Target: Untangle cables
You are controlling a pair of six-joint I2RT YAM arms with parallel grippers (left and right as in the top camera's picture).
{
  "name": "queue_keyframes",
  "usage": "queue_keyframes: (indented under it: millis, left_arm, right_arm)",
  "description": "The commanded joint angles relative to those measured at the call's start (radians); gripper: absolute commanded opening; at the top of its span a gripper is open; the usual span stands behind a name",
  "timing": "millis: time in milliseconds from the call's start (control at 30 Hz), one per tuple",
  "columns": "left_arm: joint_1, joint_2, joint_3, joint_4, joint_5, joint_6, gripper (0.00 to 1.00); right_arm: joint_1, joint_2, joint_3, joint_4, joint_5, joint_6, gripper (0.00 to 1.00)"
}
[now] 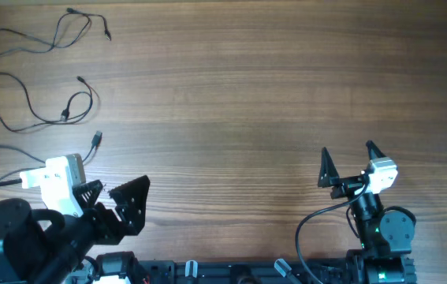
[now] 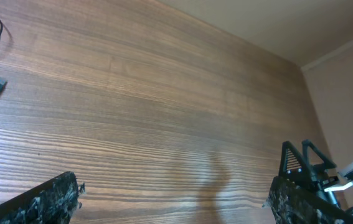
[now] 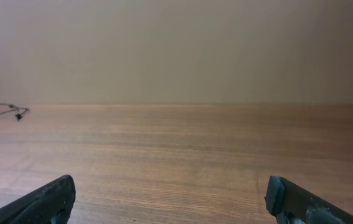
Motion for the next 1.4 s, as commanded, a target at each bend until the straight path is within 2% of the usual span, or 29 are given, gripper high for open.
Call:
queue_keyframes:
  millis: [0,133,300,500,1067,1367]
  left_arm:
    - [-0.006,0.0,-0.003,0.003,-0.006,0.021,1.0]
    - [-0.006,0.0,-0.003,0.002,-0.006,0.021,1.0]
    - [-0.006,0.0,-0.003,0.002,-0.006,0.021,1.0]
    - [-0.006,0.0,-0.003,0.002,-0.006,0.021,1.0]
    - [-0.006,0.0,-0.003,0.002,-0.006,0.021,1.0]
    - [-0.006,0.0,-0.003,0.003,-0.006,0.021,1.0]
  right_arm:
    - [-0.004,-0.014,-0.001,-0.001,0.031,0.019,1.0]
    - [-0.004,-0.014,-0.001,-0.001,0.03,-0.053,1.0]
    - [-0.004,-0.014,-0.001,-0.001,0.031,-0.055,1.0]
    - [-0.004,-0.014,-0.001,0.0,0.029,-0.131,1.0]
    - [-0.004,-0.014,-0.001,0.0,0.027,-0.124,1.0]
    - [-0.004,-0.014,-0.001,-0.001,0.047,-0.049,1.0]
